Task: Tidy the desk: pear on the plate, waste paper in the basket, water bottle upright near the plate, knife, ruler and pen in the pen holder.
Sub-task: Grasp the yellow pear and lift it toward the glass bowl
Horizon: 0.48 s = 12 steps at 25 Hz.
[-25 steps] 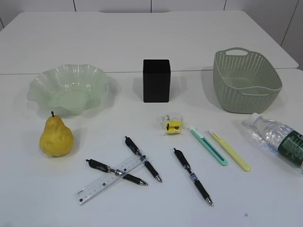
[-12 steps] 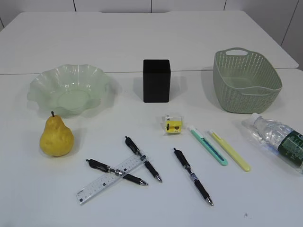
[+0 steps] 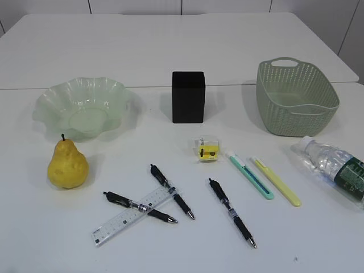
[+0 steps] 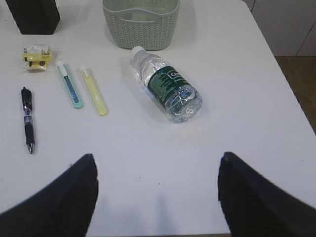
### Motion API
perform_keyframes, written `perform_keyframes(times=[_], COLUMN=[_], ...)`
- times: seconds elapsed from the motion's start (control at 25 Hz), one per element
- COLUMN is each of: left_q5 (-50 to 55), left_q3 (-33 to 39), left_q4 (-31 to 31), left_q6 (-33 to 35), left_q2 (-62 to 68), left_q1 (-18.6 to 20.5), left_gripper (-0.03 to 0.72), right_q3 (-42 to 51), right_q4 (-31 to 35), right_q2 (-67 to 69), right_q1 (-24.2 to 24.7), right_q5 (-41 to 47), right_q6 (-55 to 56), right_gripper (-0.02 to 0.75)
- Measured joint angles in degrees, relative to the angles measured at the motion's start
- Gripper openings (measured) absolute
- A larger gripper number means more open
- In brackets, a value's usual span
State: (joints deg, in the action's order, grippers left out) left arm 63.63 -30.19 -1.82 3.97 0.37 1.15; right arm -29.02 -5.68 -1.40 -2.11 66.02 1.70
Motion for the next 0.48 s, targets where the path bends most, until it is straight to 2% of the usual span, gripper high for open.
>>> perform_keyframes(times=[0.08, 0.24, 0.48], left_q5=[0.0, -0.1, -6.9], left_q3=[0.0, 0.0, -2.7], left_q4=[-0.2, -1.0, -1.5], left_q6=[0.0, -0.2, -0.3], left_q2=[0.0, 0.6, 8.1], left_q1=[0.0, 0.0, 0.0], left_gripper=[0.51, 0.508, 0.507], right_q3=[-0.6, -1.4, -3.2], right_q4=[0.0, 0.5, 0.7], right_q2=[0.0, 2.8, 18.6], right_q1=[0.0, 0.0, 0.0], right_q5=[-2.3, -12.4, -19.4], right_q6=[1.0, 3.7, 4.1], right_gripper=[0.558, 0.558, 0.558])
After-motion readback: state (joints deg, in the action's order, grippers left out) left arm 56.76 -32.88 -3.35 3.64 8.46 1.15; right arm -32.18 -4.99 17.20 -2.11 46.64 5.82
